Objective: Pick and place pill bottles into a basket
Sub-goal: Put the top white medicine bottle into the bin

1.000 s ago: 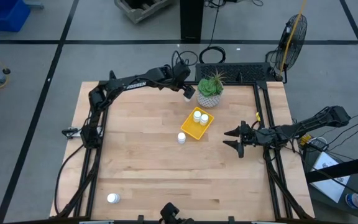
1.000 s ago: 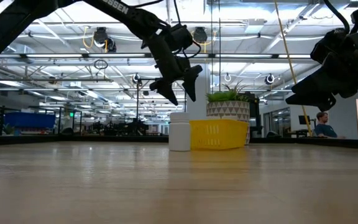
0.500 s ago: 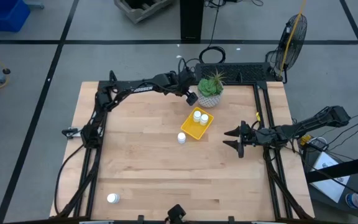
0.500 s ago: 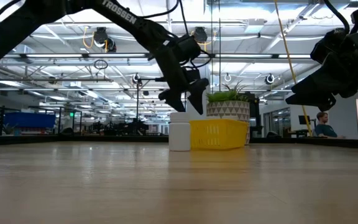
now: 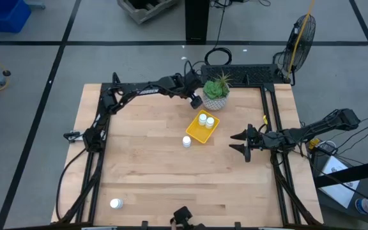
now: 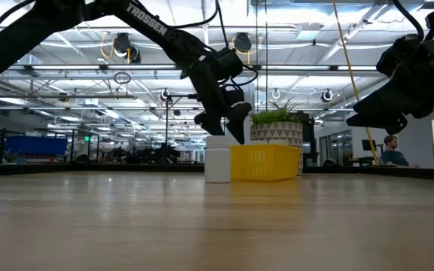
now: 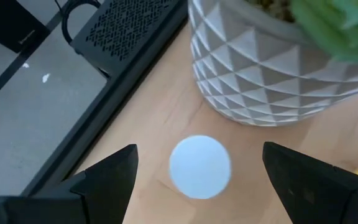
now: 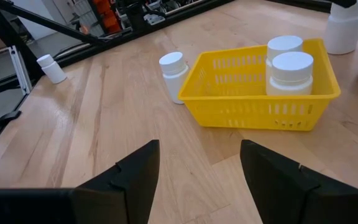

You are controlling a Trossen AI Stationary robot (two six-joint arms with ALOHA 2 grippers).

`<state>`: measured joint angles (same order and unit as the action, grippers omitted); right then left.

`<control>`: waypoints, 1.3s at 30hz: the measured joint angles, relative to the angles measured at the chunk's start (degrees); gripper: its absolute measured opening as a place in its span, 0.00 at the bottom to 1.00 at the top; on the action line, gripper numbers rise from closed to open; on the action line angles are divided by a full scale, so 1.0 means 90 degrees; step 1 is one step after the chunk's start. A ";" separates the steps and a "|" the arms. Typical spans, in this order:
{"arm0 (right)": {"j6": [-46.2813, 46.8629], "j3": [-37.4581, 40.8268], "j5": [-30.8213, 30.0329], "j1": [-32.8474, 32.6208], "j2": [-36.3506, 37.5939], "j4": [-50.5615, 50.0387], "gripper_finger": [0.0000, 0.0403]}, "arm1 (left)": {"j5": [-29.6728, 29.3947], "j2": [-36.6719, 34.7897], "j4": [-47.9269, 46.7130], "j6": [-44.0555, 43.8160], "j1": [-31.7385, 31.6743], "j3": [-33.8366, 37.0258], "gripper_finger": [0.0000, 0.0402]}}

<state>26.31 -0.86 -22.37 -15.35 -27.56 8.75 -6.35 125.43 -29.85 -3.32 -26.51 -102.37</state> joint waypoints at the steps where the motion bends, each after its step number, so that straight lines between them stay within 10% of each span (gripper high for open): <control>1: -0.0001 0.0000 0.0000 -0.0001 0.0000 0.0000 0.53 | 0.0000 0.0000 -0.0005 0.0039 -0.0031 0.0000 0.87; 39: -0.0001 -0.0001 0.0000 -0.0001 -0.0003 0.0002 0.53 | 0.0539 0.0216 0.0209 -0.0052 -0.0164 -0.0005 0.87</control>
<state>26.30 -0.86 -22.37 -15.35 -27.59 8.78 -1.50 127.37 -27.96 -3.79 -27.99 -102.41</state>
